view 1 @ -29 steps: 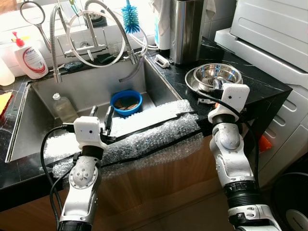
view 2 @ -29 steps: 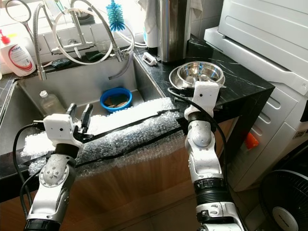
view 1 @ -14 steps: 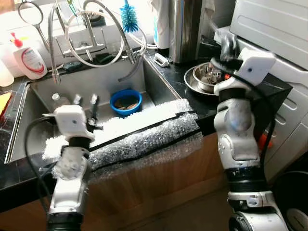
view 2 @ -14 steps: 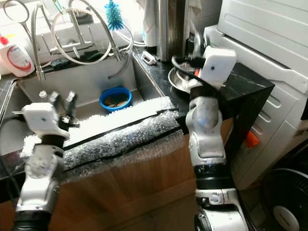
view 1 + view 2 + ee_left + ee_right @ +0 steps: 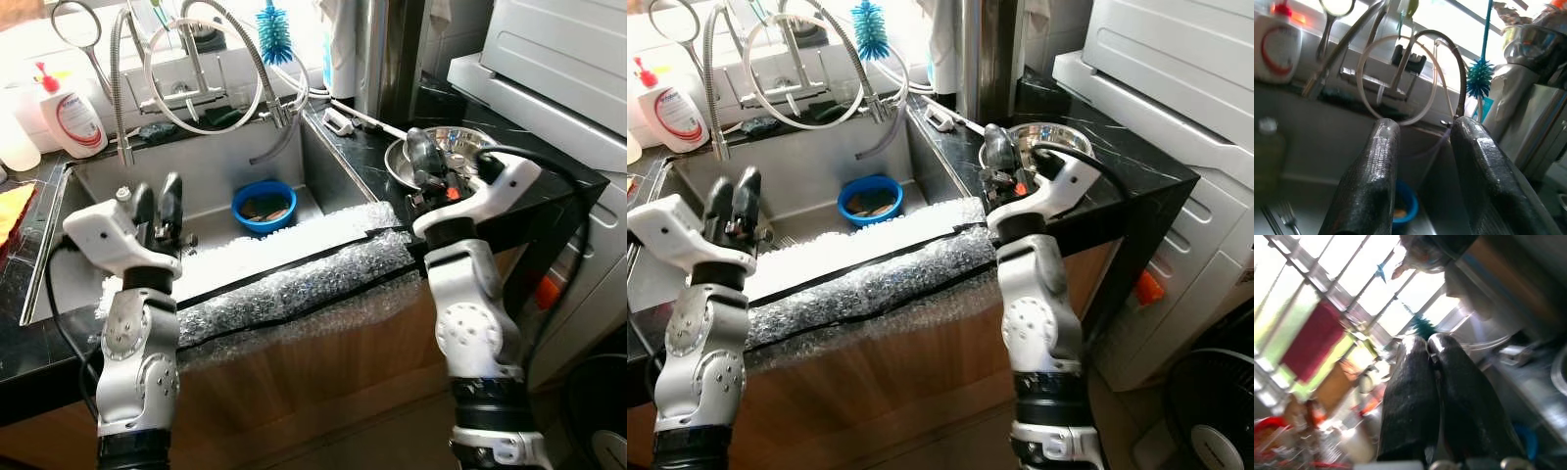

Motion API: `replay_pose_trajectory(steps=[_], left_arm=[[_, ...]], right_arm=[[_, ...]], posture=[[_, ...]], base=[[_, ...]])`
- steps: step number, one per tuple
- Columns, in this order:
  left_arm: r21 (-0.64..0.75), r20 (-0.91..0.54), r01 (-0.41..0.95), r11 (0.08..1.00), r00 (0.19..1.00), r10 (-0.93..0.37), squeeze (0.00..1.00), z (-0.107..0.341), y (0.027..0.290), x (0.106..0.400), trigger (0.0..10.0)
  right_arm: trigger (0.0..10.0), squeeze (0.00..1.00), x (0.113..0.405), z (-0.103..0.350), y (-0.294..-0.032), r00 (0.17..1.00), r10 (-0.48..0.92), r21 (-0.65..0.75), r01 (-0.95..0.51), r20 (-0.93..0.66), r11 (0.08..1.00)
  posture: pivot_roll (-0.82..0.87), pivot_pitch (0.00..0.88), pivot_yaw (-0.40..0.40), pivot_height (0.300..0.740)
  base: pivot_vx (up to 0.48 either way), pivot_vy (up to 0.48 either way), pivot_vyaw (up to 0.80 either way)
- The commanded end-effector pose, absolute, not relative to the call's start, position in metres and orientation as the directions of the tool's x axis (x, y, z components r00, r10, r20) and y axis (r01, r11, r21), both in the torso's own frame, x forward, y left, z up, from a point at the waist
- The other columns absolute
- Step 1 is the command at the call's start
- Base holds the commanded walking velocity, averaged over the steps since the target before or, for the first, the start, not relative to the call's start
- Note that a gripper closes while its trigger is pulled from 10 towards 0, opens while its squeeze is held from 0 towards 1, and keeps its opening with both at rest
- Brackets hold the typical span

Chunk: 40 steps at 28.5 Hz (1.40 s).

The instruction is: Kitchen organization

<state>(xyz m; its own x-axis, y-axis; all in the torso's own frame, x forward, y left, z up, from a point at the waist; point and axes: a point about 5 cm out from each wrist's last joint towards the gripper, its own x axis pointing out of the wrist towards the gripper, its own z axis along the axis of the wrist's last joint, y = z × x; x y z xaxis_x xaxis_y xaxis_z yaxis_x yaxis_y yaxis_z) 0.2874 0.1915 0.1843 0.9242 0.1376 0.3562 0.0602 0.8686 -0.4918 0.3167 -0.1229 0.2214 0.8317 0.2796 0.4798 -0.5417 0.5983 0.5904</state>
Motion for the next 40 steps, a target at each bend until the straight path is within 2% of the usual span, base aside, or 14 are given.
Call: replay_pose_trajectory(steps=[1,3,5,8,11,12,13,18,19,20,24,25,29,40], left_arm=[[-0.555,0.351,0.095,0.827,0.927,0.13,0.0,0.185,0.193,0.286,10.0],[-0.606,0.343,0.121,0.787,0.932,0.12,0.0,0.182,0.192,0.286,10.0],[-0.647,0.334,0.13,0.752,0.934,0.126,0.0,0.179,0.191,0.285,10.0],[-0.702,0.318,0.138,0.699,0.938,0.134,0.0,0.174,0.191,0.284,10.0],[-0.727,0.331,0.176,0.664,0.937,0.114,0.0,0.177,0.188,0.283,10.0],[-0.71,0.346,0.204,0.674,0.935,0.081,0.0,0.179,0.185,0.282,10.0],[-0.675,0.376,0.277,0.684,0.927,-0.004,0.0,0.182,0.177,0.28,10.0],[-0.679,0.398,0.36,0.64,0.913,-0.091,0.0,0.185,0.166,0.277,10.0],[-0.664,0.398,0.39,0.638,0.907,-0.141,0.9,0.185,0.16,0.276,10.0],[-0.646,0.394,0.413,0.642,0.901,-0.183,1.0,0.184,0.154,0.275,10.0],[-0.648,0.374,0.415,0.638,0.904,-0.208,1.0,0.181,0.147,0.274,10.0],[-0.652,0.365,0.408,0.639,0.908,-0.207,0.0,0.179,0.146,0.274,10.0],[-0.665,0.365,0.406,0.626,0.909,-0.202,0.0,0.18,0.143,0.275,10.0],[-0.681,0.379,0.418,0.601,0.904,-0.199,0.0,0.183,0.14,0.277,10.0]], right_arm=[[10.0,0.0,0.308,0.228,-0.116,0.77,0.35,0.599,-0.636,0.534,0.486],[10.0,0.0,0.302,0.217,-0.117,0.766,0.362,0.663,-0.642,0.531,0.385],[10.0,0.0,0.298,0.204,-0.119,0.778,0.37,0.712,-0.62,0.507,0.329],[10.0,0.0,0.29,0.175,-0.114,0.787,0.459,0.73,-0.586,0.412,0.35],[10.0,0.0,0.279,0.166,-0.11,0.765,0.509,0.743,-0.591,0.394,0.313],[10.0,0.0,0.274,0.165,-0.108,0.749,0.529,0.739,-0.604,0.398,0.298],[10.0,0.0,0.268,0.163,-0.107,0.726,0.564,0.727,-0.621,0.394,0.292],[10.0,0.0,0.266,0.159,-0.107,0.732,0.56,0.743,-0.608,0.388,0.28],[10.0,0.0,0.266,0.157,-0.106,0.731,0.563,0.742,-0.608,0.385,0.281],[10.0,0.0,0.265,0.156,-0.106,0.73,0.564,0.745,-0.607,0.386,0.276],[10.0,0.0,0.261,0.16,-0.105,0.715,0.557,0.74,-0.627,0.422,0.245],[10.0,0.0,0.26,0.162,-0.105,0.71,0.554,0.739,-0.633,0.435,0.231],[10.0,0.0,0.259,0.158,-0.104,0.701,0.588,0.727,-0.636,0.404,0.259],[10.0,0.0,0.256,0.158,-0.093,0.654,0.64,0.708,-0.666,0.404,0.234]], posture=[[-0.19,0.0,0.121,0.74],[-0.18,0.0,0.12,0.74],[-0.19,0.0,0.121,0.74],[-0.19,0.0,0.122,0.74],[-0.19,0.0,0.123,0.74],[-0.19,0.0,0.124,0.74],[-0.19,0.0,0.126,0.74],[-0.19,0.0,0.132,0.74],[-0.19,0.0,0.135,0.74],[-0.19,0.0,0.135,0.74],[-0.19,0.0,0.138,0.74],[-0.19,0.0,0.138,0.74],[-0.19,0.0,0.138,0.74],[-0.18,0.0,0.134,0.74]], base=[[0.0,0.0,0.0],[0.0,0.0,0.0],[0.0,0.0,0.0],[0.0,0.0,0.0],[0.0,0.0,0.0],[0.0,0.0,0.0],[0.0,0.0,0.0],[0.0,0.0,0.0],[0.0,0.0,0.0],[0.0,0.0,0.0],[0.0,0.0,0.0],[0.0,0.0,0.0],[0.0,0.0,0.0],[0.0,0.0,0.0]])
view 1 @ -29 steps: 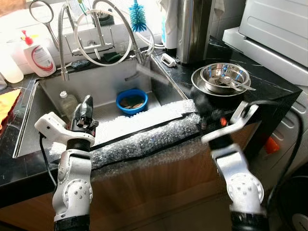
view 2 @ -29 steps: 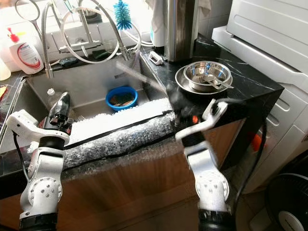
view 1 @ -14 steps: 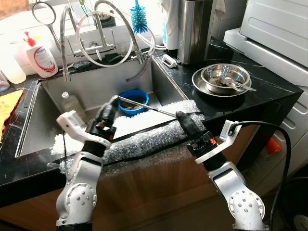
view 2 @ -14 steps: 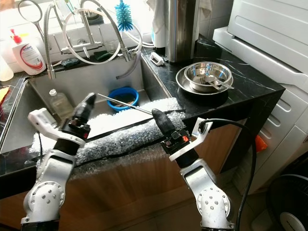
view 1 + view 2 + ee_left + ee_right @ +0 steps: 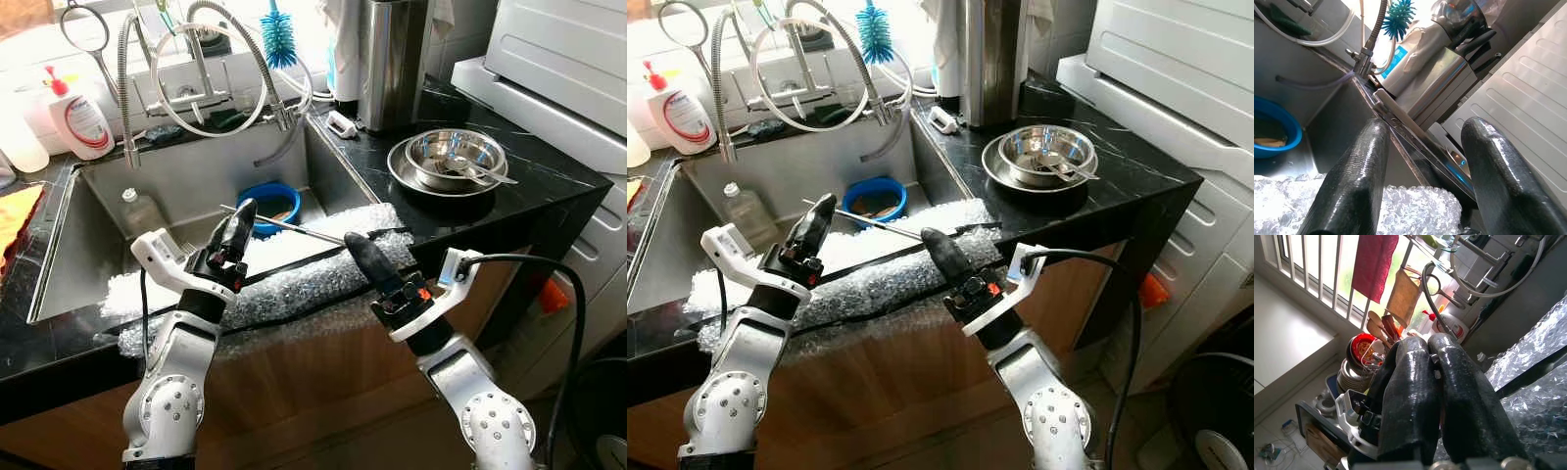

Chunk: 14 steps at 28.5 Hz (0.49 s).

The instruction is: Kitchen organization

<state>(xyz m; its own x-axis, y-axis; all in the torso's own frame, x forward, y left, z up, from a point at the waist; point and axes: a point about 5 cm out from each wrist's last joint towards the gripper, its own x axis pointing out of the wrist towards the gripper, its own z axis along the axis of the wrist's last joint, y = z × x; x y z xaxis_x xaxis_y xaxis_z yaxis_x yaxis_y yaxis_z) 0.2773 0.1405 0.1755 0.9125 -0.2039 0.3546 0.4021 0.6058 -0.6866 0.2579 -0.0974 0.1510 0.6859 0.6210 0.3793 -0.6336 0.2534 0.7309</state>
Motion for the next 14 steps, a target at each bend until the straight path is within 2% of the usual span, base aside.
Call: replay_pose_trajectory(steps=[1,8,11,12,14], left_arm=[[-0.681,0.379,0.418,0.601,0.904,-0.199,0.0,0.1833,0.1403,0.2771,10.0],[-0.696,0.386,0.417,0.585,0.904,-0.185,0.0,0.1851,0.1403,0.2778,10.0],[-0.698,0.386,0.418,0.582,0.903,-0.186,0.0,0.1852,0.1403,0.2783,9.4],[-0.7,0.388,0.418,0.579,0.903,-0.184,0.0,0.1856,0.1404,0.2786,0.0],[-0.703,0.389,0.418,0.575,0.903,-0.181,0.0,0.1859,0.1406,0.2789,0.0]], right_arm=[[10.0,0.0,0.2558,0.1581,-0.0926,0.652,0.641,0.708,-0.667,0.405,0.232],[10.0,0.0,0.2546,0.1602,-0.0914,0.633,0.649,0.701,-0.681,0.422,0.209],[10.0,0.0,0.2547,0.1607,-0.091,0.631,0.648,0.702,-0.683,0.426,0.203],[10.0,0.0,0.2543,0.1609,-0.0904,0.624,0.653,0.7,-0.687,0.43,0.196],[10.0,0.0,0.2542,0.161,-0.0901,0.622,0.654,0.7,-0.688,0.431,0.192]], posture=[[-0.18,0.0,0.134,0.74],[-0.18,0.0,0.133,0.74],[-0.18,0.0,0.133,0.74],[-0.18,0.0,0.133,0.74],[-0.18,0.0,0.133,0.74]], base=[[0.0,0.0,0.0],[0.0,0.0,0.0],[0.0,0.0,0.0],[0.0,0.0,0.0],[0.0,0.0,0.0]])
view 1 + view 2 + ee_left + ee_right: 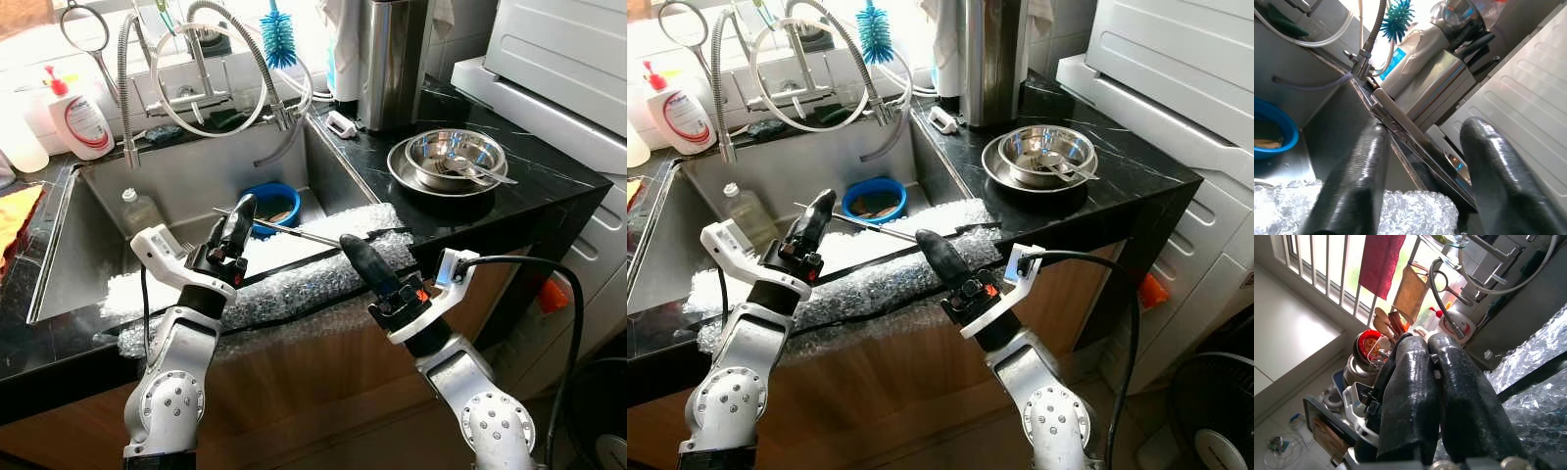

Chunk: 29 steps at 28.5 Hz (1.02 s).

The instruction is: Kitchen organization

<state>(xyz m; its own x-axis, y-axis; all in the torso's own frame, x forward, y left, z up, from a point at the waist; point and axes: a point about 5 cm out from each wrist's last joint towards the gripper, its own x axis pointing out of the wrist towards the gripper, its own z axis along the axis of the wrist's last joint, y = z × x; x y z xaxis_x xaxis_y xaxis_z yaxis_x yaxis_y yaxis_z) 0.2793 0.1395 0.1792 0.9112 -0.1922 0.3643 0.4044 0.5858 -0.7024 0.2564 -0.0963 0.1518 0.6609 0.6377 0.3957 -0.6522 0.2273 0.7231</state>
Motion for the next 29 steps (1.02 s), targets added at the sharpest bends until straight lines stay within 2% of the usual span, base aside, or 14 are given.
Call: replay_pose_trajectory(steps=[1,8,10,12,17,24,29], left_arm=[[-0.711,0.391,0.415,0.568,0.904,-0.171,0.0,0.187,0.141,0.279,0.0],[-0.781,0.396,0.406,0.476,0.91,-0.126,0.0,0.188,0.143,0.28,0.0],[-0.833,0.381,0.386,0.396,0.92,-0.095,0.0,0.185,0.143,0.279,0.0],[-0.852,0.357,0.367,0.374,0.929,-0.099,0.0,0.181,0.141,0.278,0.0],[-0.837,0.35,0.375,0.399,0.927,-0.138,0.0,0.178,0.137,0.276,0.0],[-0.885,0.3,0.33,0.33,0.944,-0.138,0.0,0.173,0.13,0.274,0.0],[-0.893,0.298,0.325,0.313,0.945,-0.133,0.0,0.173,0.129,0.274,0.0]], right_arm=[[10.0,0.0,0.254,0.161,-0.089,0.618,0.655,0.699,-0.69,0.434,0.187],[10.0,0.0,0.253,0.16,-0.089,0.617,0.656,0.7,-0.69,0.434,0.186],[10.0,0.0,0.254,0.16,-0.088,0.617,0.656,0.699,-0.69,0.436,0.185],[10.0,0.0,0.254,0.16,-0.087,0.617,0.655,0.699,-0.691,0.436,0.186],[10.0,0.0,0.255,0.159,-0.086,0.621,0.66,0.696,-0.689,0.422,0.202],[10.0,0.0,0.257,0.159,-0.083,0.624,0.656,0.695,-0.689,0.425,0.206],[10.0,0.0,0.257,0.159,-0.083,0.629,0.651,0.697,-0.686,0.425,0.209]], posture=[[-0.18,0.0,0.133,0.74],[-0.18,0.0,0.134,0.74],[-0.17,0.0,0.137,0.74],[-0.17,0.0,0.137,0.74],[-0.17,0.0,0.137,0.74],[-0.17,0.0,0.141,0.74],[-0.16,0.0,0.141,0.74]], base=[[0.0,0.0,0.0],[0.0,0.0,0.0],[0.0,0.0,0.0],[0.0,0.0,0.0],[0.0,0.0,0.0],[0.0,0.0,0.0],[0.0,0.0,0.0]])
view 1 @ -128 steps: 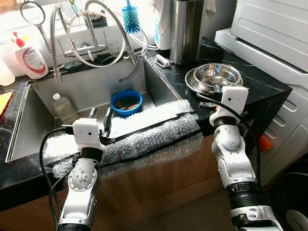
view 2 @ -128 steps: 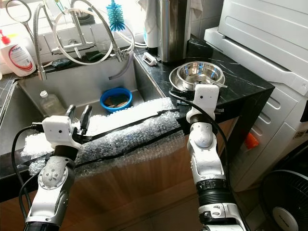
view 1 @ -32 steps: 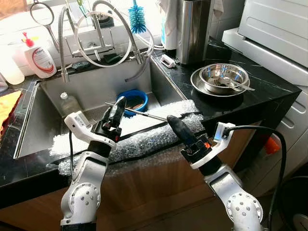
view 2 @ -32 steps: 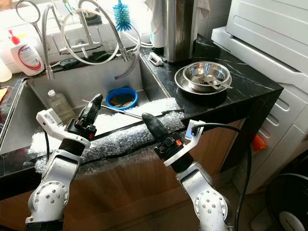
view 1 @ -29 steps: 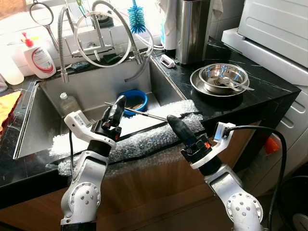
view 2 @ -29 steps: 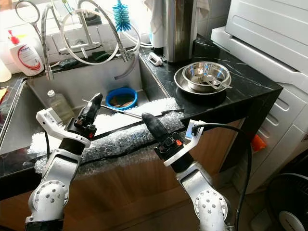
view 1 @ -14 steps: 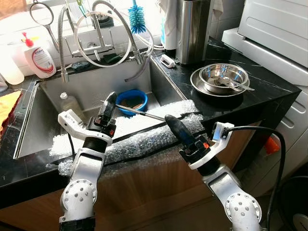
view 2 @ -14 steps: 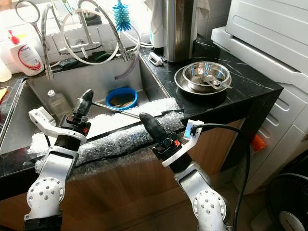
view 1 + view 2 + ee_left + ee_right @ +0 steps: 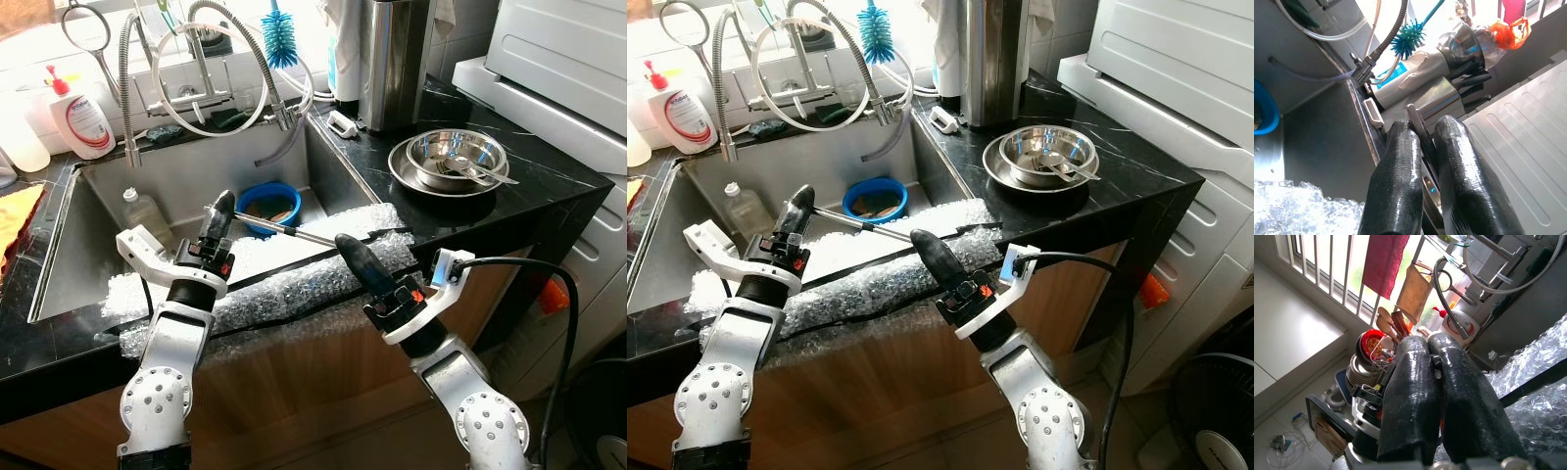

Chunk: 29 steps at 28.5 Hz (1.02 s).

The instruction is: Kitchen organization

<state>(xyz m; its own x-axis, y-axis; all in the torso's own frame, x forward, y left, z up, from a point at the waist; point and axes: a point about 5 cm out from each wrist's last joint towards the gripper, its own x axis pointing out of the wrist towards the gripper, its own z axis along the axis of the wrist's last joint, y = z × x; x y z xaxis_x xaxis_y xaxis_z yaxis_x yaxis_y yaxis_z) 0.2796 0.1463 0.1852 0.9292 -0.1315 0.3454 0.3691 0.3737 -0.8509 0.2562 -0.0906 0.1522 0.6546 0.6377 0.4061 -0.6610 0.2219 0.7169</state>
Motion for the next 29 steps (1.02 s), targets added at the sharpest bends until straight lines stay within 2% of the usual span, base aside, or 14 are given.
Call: replay_pose_trajectory(steps=[1,6,8,10,15,20,26,27,29], left_arm=[[-0.894,0.3,0.327,0.307,0.945,-0.132,0.0,0.173,0.129,0.274,0.0],[-0.919,0.3,0.314,0.237,0.949,-0.094,0.0,0.175,0.132,0.275,0.0],[-0.945,0.275,0.281,0.166,0.96,-0.058,0.0,0.172,0.135,0.274,0.0],[-0.959,0.254,0.256,0.121,0.967,-0.031,0.0,0.169,0.138,0.274,0.0],[-0.962,0.243,0.245,0.121,0.97,-0.032,0.0,0.167,0.138,0.274,0.0],[-0.971,0.23,0.231,0.063,0.973,-0.013,0.0,0.167,0.139,0.275,0.0],[-0.974,0.219,0.219,0.05,0.976,-0.007,0.0,0.165,0.14,0.275,0.0],[-0.974,0.221,0.221,0.047,0.975,-0.004,0.0,0.166,0.141,0.275,0.0],[-0.974,0.223,0.222,0.042,0.975,0.0,0.0,0.167,0.142,0.275,0.0]], right_arm=[[10.0,0.0,0.257,0.159,-0.083,0.63,0.651,0.697,-0.686,0.424,0.209],[10.0,0.0,0.261,0.156,-0.082,0.662,0.625,0.717,-0.66,0.415,0.224],[10.0,0.0,0.266,0.154,-0.083,0.699,0.589,0.739,-0.629,0.404,0.24],[10.0,0.0,0.266,0.154,-0.083,0.703,0.587,0.742,-0.625,0.401,0.242],[10.0,0.0,0.267,0.152,-0.082,0.712,0.585,0.744,-0.617,0.389,0.258],[10.0,0.0,0.267,0.152,-0.079,0.708,0.589,0.731,-0.627,0.39,0.27],[10.0,0.01,0.267,0.151,-0.078,0.716,0.585,0.738,-0.616,0.38,0.276],[10.0,1.0,0.269,0.149,-0.079,0.734,0.571,0.747,-0.599,0.368,0.288],[10.0,1.0,0.271,0.149,-0.079,0.736,0.567,0.749,-0.597,0.369,0.287]], posture=[[-0.16,0.0,0.14,0.74],[-0.16,0.0,0.14,0.74],[-0.16,0.0,0.14,0.74],[-0.16,0.0,0.14,0.74],[-0.16,0.0,0.141,0.74],[-0.16,0.0,0.141,0.74],[-0.16,0.0,0.141,0.74],[-0.16,0.0,0.14,0.74],[-0.16,0.0,0.142,0.74]], base=[[0.0,0.0,0.0],[0.0,0.0,0.0],[0.0,0.0,0.0],[0.0,0.0,0.0],[0.0,0.0,0.0],[0.0,0.0,0.0],[0.0,0.0,0.0],[0.0,0.0,0.0],[0.0,0.0,0.0]])
